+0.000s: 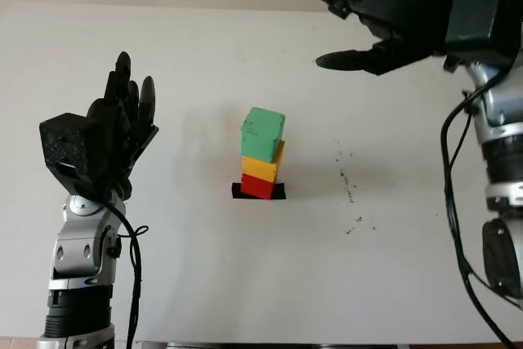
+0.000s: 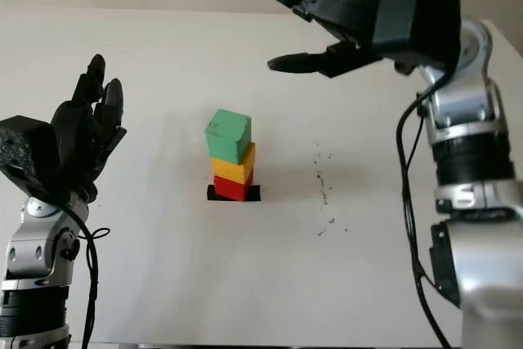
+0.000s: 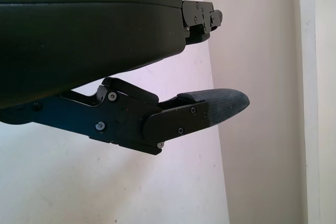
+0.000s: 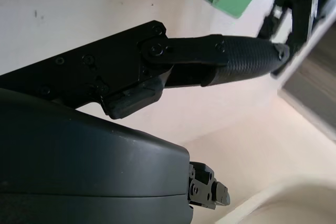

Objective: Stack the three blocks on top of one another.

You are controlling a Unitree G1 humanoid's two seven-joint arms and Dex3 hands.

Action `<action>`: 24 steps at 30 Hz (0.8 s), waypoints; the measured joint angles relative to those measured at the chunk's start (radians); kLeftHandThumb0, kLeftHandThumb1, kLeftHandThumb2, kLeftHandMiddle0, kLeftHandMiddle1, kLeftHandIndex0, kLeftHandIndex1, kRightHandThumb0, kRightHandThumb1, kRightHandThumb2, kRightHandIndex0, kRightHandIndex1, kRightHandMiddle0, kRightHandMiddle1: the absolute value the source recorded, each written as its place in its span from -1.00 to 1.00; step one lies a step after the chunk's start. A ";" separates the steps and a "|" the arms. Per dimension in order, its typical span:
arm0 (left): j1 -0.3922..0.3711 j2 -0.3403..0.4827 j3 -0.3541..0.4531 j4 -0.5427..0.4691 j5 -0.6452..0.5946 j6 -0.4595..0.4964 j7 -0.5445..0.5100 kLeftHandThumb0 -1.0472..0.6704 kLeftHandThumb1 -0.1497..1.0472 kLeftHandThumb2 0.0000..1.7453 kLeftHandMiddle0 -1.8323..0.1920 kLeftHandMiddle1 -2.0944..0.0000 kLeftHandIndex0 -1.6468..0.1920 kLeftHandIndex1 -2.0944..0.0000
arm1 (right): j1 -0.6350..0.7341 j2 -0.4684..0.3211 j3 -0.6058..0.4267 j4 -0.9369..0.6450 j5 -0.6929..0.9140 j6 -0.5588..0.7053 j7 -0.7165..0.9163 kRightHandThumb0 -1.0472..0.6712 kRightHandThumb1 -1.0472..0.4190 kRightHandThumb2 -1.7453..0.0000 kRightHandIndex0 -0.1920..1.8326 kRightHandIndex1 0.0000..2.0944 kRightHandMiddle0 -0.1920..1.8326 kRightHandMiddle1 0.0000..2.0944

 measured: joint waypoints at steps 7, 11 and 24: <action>0.016 -0.007 0.009 0.000 -0.004 -0.022 0.007 -0.51 1.00 -0.29 0.88 0.94 0.86 0.94 | 0.210 0.151 -0.037 -0.088 0.037 0.127 -0.234 -0.75 -1.00 0.23 -1.00 -1.00 -1.00 -1.00; 0.041 -0.014 0.012 -0.001 -0.004 -0.038 0.007 -0.52 1.00 -0.29 0.89 0.95 0.86 0.94 | 0.267 0.225 -0.048 -0.100 0.072 0.170 -0.311 -0.72 -1.00 0.25 -1.00 -1.00 -1.00 -1.00; 0.111 -0.035 0.013 -0.030 -0.019 -0.124 -0.005 -0.57 1.00 -0.32 0.92 0.96 0.88 0.95 | 0.401 0.402 -0.084 -0.150 0.174 0.222 -0.449 -0.66 -1.00 0.24 -1.00 -1.00 -1.00 -1.00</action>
